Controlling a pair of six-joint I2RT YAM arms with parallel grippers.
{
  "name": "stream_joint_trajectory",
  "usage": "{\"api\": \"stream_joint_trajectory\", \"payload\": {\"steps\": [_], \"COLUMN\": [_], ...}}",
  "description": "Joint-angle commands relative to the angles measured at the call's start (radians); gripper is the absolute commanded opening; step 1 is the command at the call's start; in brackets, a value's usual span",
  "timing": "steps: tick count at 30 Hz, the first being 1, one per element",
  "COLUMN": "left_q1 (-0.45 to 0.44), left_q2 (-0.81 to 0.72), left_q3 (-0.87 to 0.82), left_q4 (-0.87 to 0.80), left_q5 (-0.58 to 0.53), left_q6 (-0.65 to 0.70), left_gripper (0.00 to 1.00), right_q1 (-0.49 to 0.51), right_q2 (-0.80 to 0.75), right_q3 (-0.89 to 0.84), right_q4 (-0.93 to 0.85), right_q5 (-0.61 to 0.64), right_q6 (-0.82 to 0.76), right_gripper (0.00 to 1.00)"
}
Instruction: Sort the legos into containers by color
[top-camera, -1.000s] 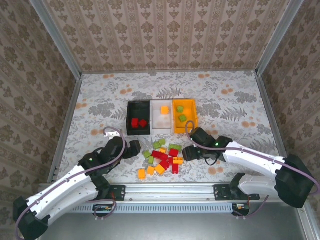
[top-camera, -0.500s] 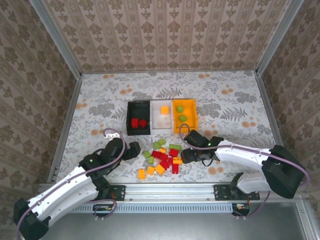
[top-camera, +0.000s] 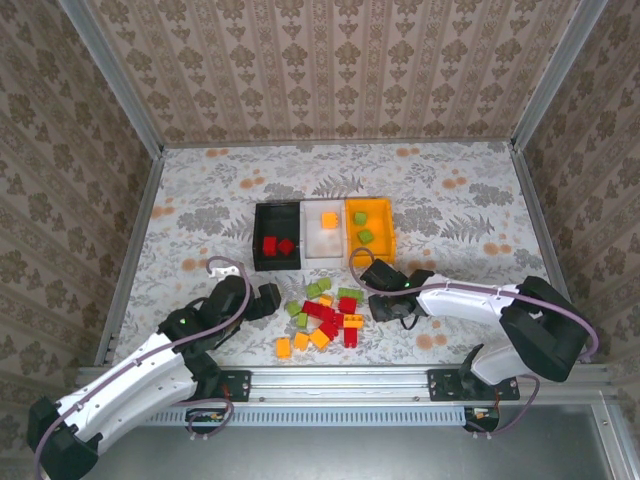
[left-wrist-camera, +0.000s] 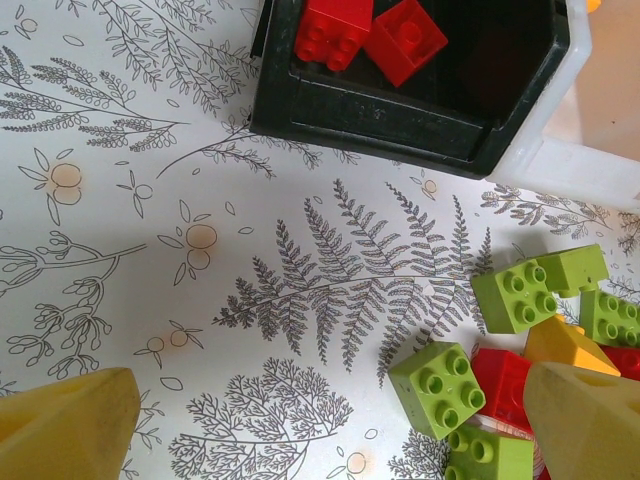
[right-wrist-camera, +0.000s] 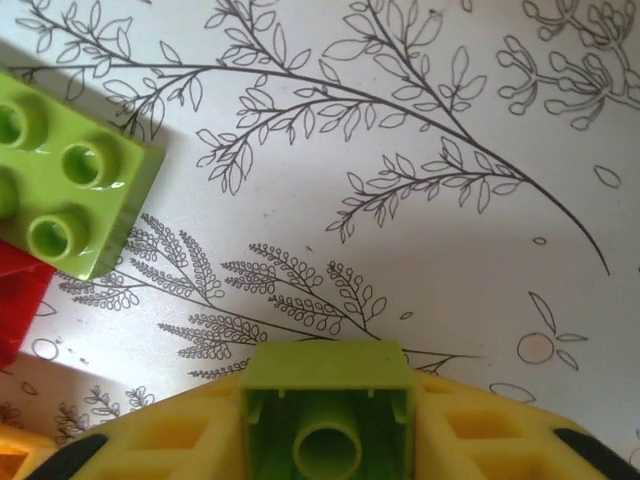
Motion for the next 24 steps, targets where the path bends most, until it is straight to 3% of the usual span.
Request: {"api": "stream_joint_trajectory", "payload": {"steps": [1, 7, 10, 24], "left_q1": [0.009, 0.012, 0.013, 0.016], "left_q2": [-0.010, -0.010, -0.011, -0.010], "left_q3": [-0.011, -0.002, 0.000, 0.017], "left_q4": [0.003, 0.004, 0.002, -0.021], "left_q5": [0.008, 0.014, 0.015, 0.046], "left_q6": [-0.018, -0.008, -0.007, 0.013], "left_gripper": [1.00, 1.00, 1.00, 1.00], "right_q1": [-0.013, -0.043, -0.074, -0.223], "right_q2": [-0.058, -0.213, -0.210, 0.343], "right_q3": [0.001, 0.087, 0.175, 0.608], "right_q4": [-0.026, -0.098, -0.094, -0.008], "right_q5": [0.047, 0.059, 0.049, 0.084], "right_q6": [0.007, -0.038, -0.061, -0.034], "right_gripper": [0.31, 0.26, 0.26, 0.33]}}
